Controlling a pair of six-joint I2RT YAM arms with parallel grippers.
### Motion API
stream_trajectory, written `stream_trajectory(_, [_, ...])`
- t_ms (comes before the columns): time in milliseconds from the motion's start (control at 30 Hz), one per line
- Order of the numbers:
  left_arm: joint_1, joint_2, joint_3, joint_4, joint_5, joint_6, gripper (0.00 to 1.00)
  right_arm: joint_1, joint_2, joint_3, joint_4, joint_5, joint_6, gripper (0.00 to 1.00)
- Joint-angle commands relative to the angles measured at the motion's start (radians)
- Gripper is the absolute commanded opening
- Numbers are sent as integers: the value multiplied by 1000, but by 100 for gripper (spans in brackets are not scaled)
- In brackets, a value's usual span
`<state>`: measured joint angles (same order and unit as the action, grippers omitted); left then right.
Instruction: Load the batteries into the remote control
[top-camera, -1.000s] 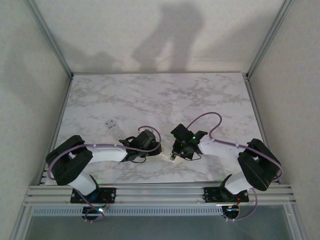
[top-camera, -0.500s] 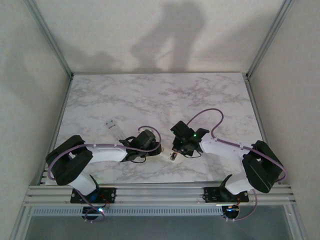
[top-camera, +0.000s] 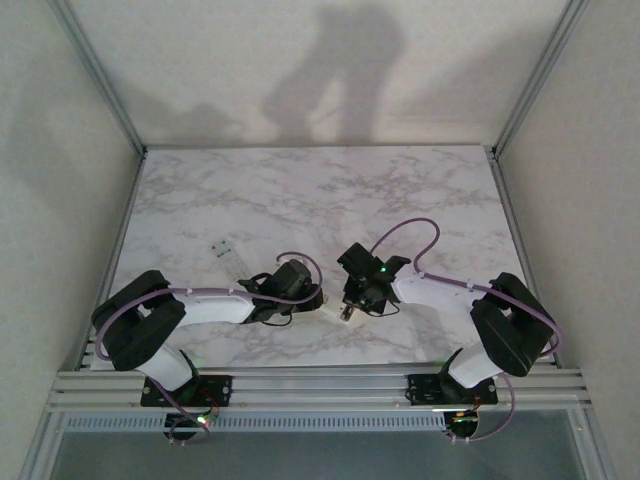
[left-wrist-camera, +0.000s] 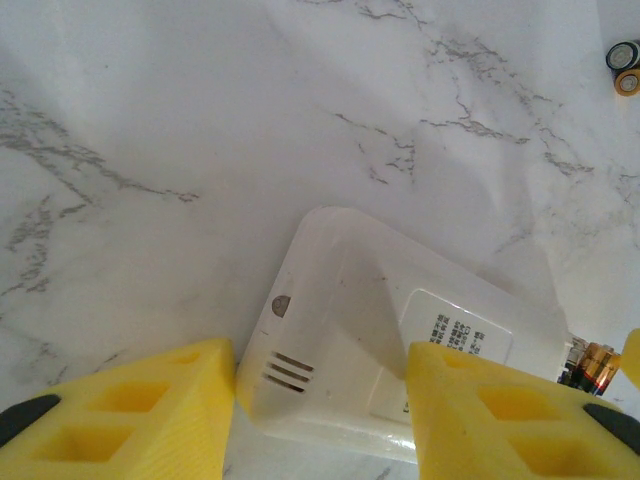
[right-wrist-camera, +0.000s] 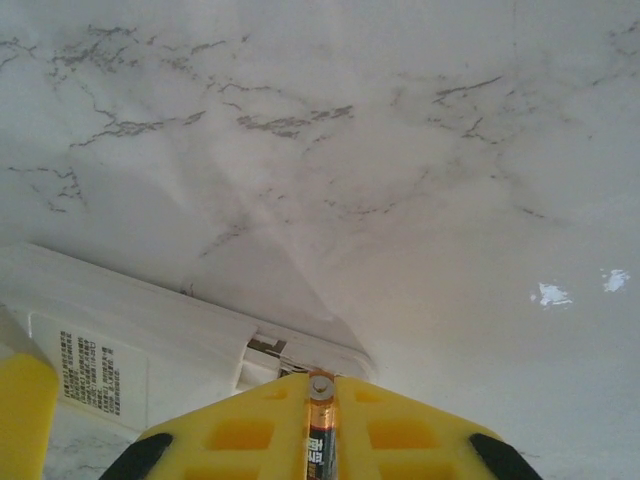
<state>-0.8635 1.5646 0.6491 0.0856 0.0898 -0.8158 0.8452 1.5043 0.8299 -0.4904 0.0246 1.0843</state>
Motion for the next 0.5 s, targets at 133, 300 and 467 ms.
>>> stream_trajectory(133, [-29, 24, 0, 33, 63, -9, 48, 15, 5, 0, -28, -5, -23, 13])
stream_trajectory(300, [-30, 24, -4, 34, 59, -8, 48, 24, 15, -6, -30, -8, -22, 13])
stream_trajectory(467, [-31, 22, -6, 35, 59, -10, 48, 34, 30, -10, -27, -8, -23, 12])
